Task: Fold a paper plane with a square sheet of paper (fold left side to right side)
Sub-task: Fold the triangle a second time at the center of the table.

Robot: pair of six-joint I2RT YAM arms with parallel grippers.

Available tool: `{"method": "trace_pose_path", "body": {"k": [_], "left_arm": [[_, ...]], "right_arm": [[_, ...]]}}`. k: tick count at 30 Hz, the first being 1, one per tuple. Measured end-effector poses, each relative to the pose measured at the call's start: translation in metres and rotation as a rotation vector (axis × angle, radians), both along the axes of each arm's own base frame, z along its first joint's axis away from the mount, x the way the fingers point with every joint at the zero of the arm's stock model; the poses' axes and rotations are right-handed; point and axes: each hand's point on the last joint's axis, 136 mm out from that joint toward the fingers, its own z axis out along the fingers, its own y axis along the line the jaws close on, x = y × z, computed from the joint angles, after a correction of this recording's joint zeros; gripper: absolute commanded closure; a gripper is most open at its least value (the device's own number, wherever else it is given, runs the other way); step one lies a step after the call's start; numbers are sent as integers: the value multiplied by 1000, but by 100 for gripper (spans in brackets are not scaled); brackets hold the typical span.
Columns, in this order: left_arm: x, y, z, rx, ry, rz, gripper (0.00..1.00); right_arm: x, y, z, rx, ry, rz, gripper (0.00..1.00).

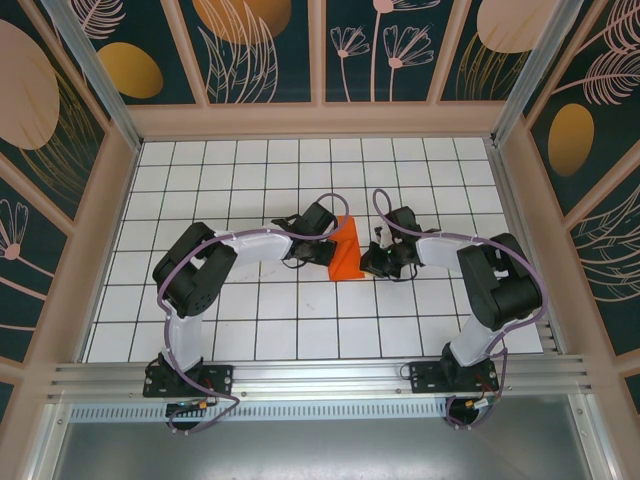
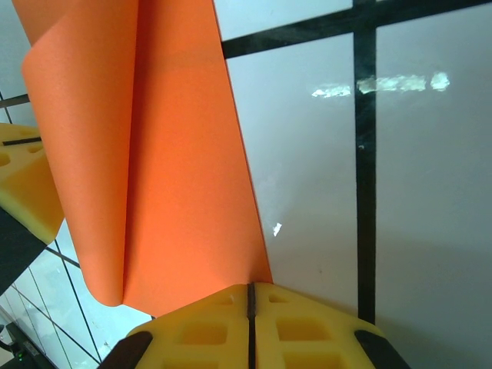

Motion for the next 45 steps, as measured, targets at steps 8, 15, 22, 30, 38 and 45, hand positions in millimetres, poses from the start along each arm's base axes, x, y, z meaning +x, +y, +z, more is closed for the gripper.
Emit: {"method": "trace_pose_path", "body": {"k": [8,15,22,30,38,45], "left_arm": [[0,0,0,0,0,0,100],[1,2,0,8,-8,6,100],[2,3,1,12,-12,9,100],[2,3,1,11,-12,9,100],[2,3,0,10,-10,8,100],[1,2,0,8,-9,7,100]], "right_arm": [[0,0,0,0,0,0,90],[0,0,0,0,0,1,90],[0,1,0,-1,-1,3,90],[0,1,0,1,-1,5,88],[4,3,20,32,-46,0,87],[21,6,61,133,-138,-49,89]]}}
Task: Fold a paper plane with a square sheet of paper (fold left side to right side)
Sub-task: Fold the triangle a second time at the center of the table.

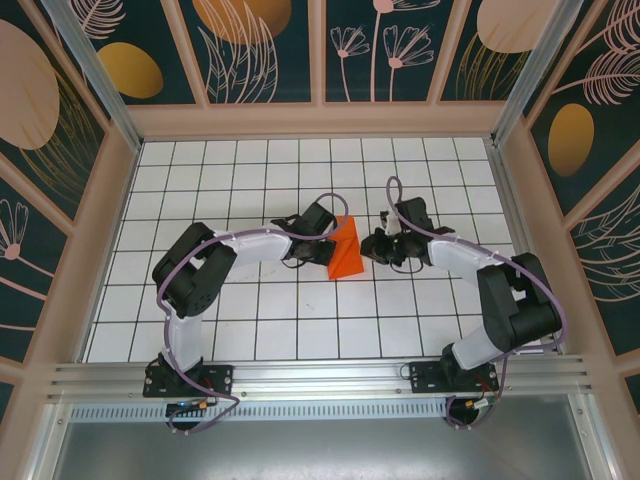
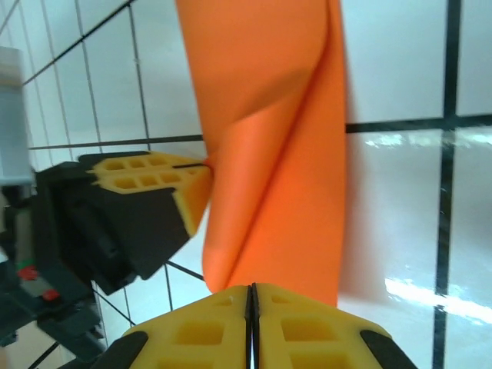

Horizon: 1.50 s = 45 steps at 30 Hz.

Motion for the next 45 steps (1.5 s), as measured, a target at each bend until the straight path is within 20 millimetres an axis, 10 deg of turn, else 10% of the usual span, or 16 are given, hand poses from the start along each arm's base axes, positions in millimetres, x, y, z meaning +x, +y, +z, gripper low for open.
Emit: {"method": "trace_pose_path", "body": {"k": [16,45], "left_arm": [[0,0,0,-2,2,-2,100],[0,0,0,-2,1,-1,100]], "right_arm": [[30,51,-13,59,17,45,89],[24,36,-58,-87,83,44,89]]}}
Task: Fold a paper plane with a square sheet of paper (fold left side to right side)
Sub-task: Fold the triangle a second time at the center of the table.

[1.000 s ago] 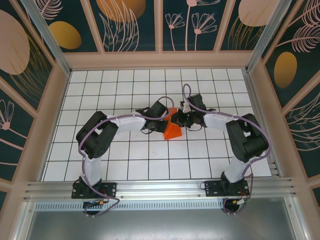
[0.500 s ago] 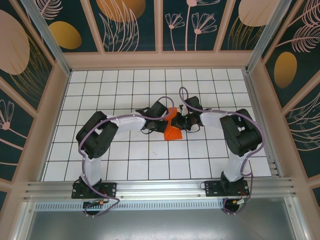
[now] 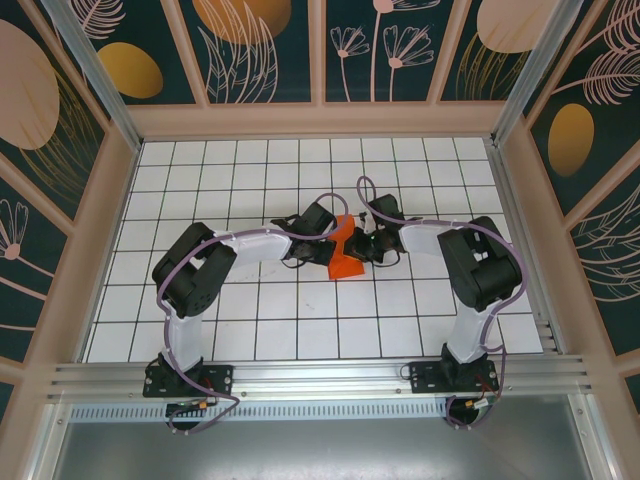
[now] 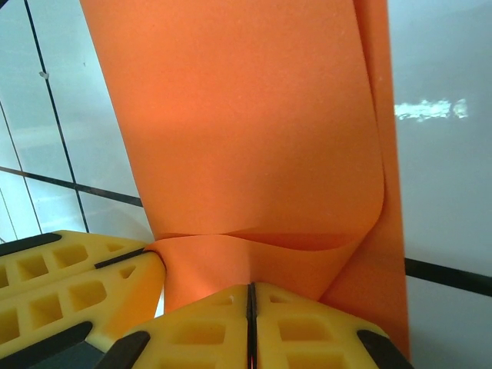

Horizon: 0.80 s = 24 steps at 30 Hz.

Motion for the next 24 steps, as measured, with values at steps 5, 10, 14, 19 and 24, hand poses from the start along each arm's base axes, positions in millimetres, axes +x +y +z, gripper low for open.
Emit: {"method": "trace_pose_path", "body": {"k": [5,10,14,19,24], "left_arm": [[1,0,0,2,-2,1,100],[1,0,0,4,-5,4,99],[2,1,3,2,-10,9,91],[5,4,30,-11,-52,28,76],[6,10,78,-73,-134,58,56]], "right_arm": [[0,0,-1,-6,-2,-1,89],[0,-1,-2,-15,-5,0,89],[-1,-1,-3,-16,-7,1,89],[0,-1,-3,-11,-12,2,89],[0,-1,-3,-10,-13,2,89]]}}
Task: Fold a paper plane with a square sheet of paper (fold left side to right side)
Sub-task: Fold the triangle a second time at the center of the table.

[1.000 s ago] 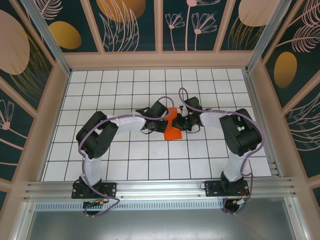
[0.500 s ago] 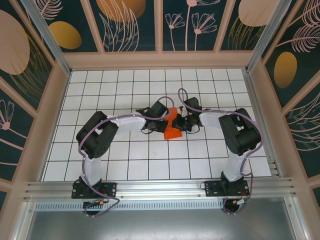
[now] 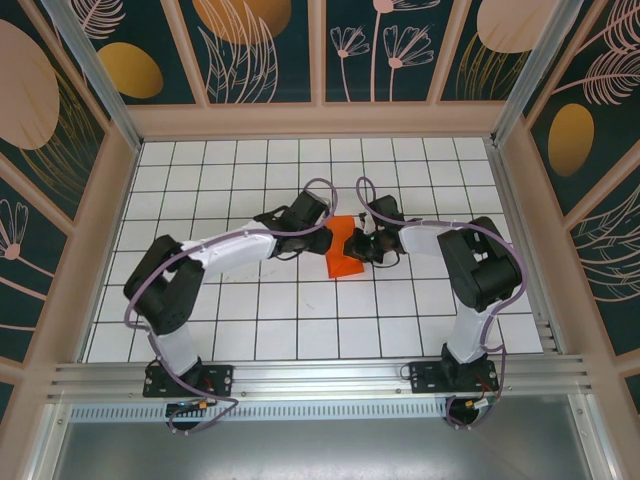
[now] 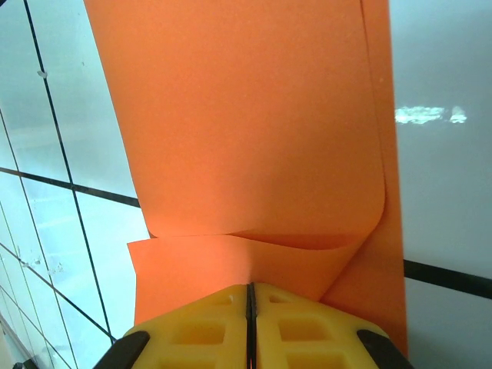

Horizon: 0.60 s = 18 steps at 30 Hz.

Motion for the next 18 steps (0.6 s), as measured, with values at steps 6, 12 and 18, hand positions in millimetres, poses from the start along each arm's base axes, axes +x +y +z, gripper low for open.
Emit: {"method": "trace_pose_path", "body": {"k": [6,12,18], "left_arm": [[-4,10,31,-38,-53,27,48],[-26,9,35,-122,-18,-18,48],[-48,-25,37,-332,78,-111,53]], "right_arm": [[0,0,0,1,0,0,89],[0,0,0,1,-1,1,89],[0,1,0,3,0,2,89]]}}
